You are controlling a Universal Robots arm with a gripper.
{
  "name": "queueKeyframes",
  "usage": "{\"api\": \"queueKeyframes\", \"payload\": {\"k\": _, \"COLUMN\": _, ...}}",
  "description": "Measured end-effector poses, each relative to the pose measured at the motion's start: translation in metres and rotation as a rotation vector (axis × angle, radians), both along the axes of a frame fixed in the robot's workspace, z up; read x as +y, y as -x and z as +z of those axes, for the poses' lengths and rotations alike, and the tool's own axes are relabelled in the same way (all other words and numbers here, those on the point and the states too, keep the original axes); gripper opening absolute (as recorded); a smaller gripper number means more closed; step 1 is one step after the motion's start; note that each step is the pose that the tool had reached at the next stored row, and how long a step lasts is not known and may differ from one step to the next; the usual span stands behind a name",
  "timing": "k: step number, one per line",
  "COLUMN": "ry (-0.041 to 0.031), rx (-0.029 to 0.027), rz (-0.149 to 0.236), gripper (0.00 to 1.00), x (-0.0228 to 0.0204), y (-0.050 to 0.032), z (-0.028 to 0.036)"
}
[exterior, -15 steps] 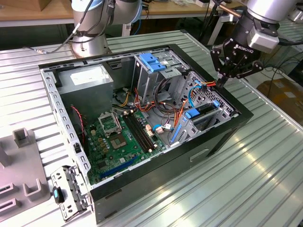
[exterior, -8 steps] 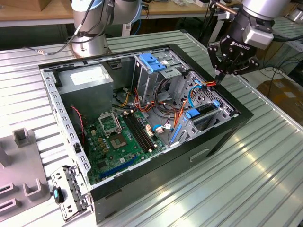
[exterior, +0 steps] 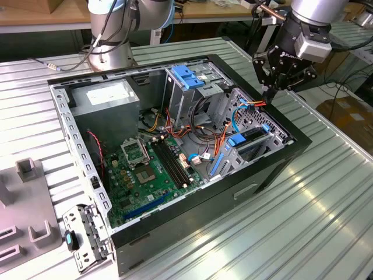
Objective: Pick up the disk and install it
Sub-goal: 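Insert the first disk wire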
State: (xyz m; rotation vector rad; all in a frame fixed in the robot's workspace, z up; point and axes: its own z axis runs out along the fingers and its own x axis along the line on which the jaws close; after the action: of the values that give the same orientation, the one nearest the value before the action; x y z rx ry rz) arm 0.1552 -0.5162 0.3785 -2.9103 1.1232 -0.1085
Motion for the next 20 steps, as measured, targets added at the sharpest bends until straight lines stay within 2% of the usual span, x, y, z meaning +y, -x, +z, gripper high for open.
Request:
{"api": "queueKeyframes", "payload": {"k": 2, "ry": 0.0007, "rx": -0.0060, "rz": 0.007, "gripper": 0.19, "x": 0.0000, "y": 0.0000, "z": -0.0013}}
{"api": "queueKeyframes", "payload": {"k": 3, "ry": 0.0019, "rx": -0.0323, "rz": 0.012, "gripper": 0.33, "x": 0.0036, "y": -0.0007, "z": -0.0073}}
{"api": "queueKeyframes", "payload": {"k": 4, "ry": 0.0022, "rx": -0.0366, "rz": 0.016, "gripper": 0.33, "x": 0.0056, "y": -0.0011, "z": -0.0168}}
{"api": "queueKeyframes", "payload": {"k": 5, "ry": 0.0030, "rx": -0.0363, "rz": 0.016, "gripper": 0.18, "x": 0.0055, "y": -0.0013, "z": -0.0080}}
{"api": "queueKeyframes", "payload": {"k": 6, "ry": 0.0045, "rx": -0.0363, "rz": 0.004, "gripper": 0.18, "x": 0.0055, "y": 0.0077, "z": -0.0080}}
{"api": "queueKeyframes", "payload": {"k": 13, "ry": 0.0040, "rx": -0.0363, "rz": 0.004, "gripper": 0.18, "x": 0.0055, "y": 0.0077, "z": -0.0040}}
{"api": "queueKeyframes", "payload": {"k": 20, "ry": 0.0044, "rx": -0.0363, "rz": -0.005, "gripper": 0.18, "x": 0.0055, "y": 0.0078, "z": -0.0038}}
